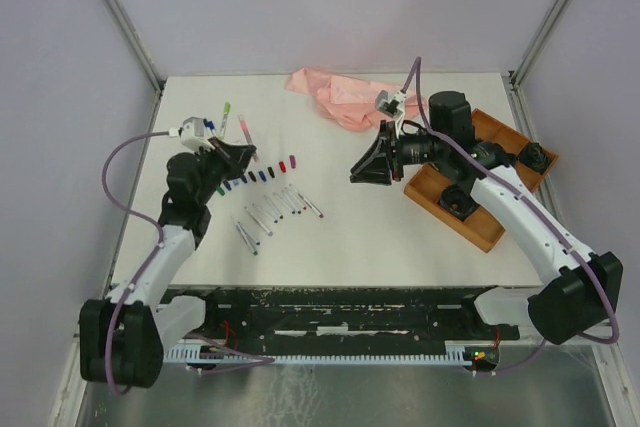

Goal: Open the pen caps
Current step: Pick up the pen from the center of the board.

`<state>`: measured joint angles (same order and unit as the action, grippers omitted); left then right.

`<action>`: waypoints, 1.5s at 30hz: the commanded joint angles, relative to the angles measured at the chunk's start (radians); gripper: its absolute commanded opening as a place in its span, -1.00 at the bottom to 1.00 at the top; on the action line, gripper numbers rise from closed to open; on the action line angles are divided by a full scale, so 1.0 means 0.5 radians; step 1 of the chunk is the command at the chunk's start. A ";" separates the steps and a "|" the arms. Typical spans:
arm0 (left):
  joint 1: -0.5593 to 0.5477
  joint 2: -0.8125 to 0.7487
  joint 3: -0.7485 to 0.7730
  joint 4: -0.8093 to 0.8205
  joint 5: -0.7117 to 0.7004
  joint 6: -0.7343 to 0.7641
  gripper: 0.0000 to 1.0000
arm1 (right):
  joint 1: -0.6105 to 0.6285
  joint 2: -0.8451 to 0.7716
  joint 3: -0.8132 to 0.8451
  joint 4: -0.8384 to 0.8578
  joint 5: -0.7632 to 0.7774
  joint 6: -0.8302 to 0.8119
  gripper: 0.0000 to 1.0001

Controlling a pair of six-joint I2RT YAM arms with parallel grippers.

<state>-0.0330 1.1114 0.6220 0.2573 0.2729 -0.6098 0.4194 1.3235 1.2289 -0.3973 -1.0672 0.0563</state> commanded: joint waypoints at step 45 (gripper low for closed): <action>-1.853 -0.017 -0.489 2.064 -0.668 0.222 -0.94 | 0.245 0.009 -0.868 2.568 0.266 1.464 0.24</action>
<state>-0.9504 1.1000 0.3382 1.2118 -0.0345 -0.5453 0.5396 1.3293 0.7513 0.9039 -0.9588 0.8085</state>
